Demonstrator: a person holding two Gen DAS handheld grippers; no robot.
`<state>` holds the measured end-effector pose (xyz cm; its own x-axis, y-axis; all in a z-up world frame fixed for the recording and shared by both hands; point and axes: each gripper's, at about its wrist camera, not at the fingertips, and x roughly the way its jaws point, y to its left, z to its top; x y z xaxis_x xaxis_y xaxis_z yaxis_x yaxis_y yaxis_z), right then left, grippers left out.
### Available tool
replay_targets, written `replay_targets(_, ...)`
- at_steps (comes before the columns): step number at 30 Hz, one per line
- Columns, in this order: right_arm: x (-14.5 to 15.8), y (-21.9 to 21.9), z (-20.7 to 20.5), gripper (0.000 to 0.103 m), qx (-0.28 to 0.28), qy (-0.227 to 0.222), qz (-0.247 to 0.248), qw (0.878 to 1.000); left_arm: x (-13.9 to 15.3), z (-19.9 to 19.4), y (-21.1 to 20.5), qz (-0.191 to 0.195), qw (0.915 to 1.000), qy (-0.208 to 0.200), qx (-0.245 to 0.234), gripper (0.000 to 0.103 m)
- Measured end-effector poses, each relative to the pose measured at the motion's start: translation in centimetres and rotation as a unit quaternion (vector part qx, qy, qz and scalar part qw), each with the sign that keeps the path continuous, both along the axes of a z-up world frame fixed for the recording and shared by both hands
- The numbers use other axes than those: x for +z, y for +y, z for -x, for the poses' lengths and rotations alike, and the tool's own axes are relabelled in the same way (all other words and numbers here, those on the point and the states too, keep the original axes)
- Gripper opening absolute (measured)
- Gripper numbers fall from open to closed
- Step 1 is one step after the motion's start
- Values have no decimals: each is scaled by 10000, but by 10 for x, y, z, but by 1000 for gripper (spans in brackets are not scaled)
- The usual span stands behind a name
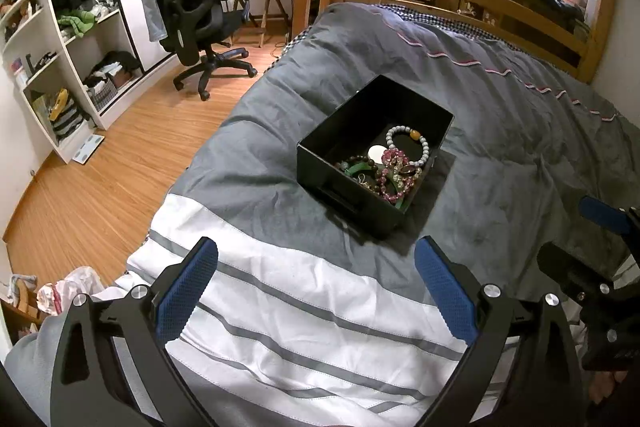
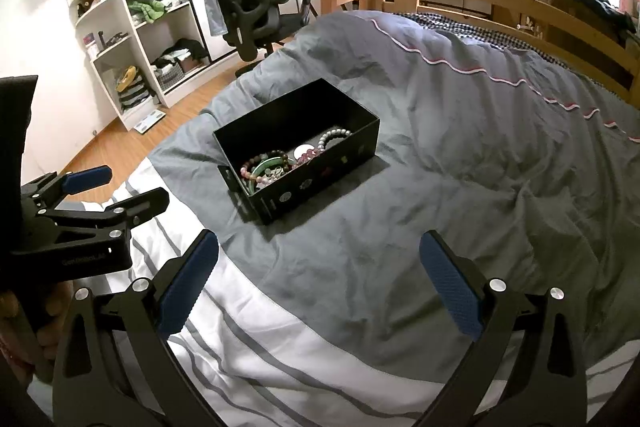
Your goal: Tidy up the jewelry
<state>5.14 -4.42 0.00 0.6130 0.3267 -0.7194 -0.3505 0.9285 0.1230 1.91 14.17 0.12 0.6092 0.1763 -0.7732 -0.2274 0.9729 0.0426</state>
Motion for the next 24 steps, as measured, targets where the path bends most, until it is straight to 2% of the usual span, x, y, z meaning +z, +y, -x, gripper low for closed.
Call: replay_targets(24, -2, -1, 0, 99, -44, 35, -43, 10000, -2, 0, 3, -82, 9999, 35, -133, 97)
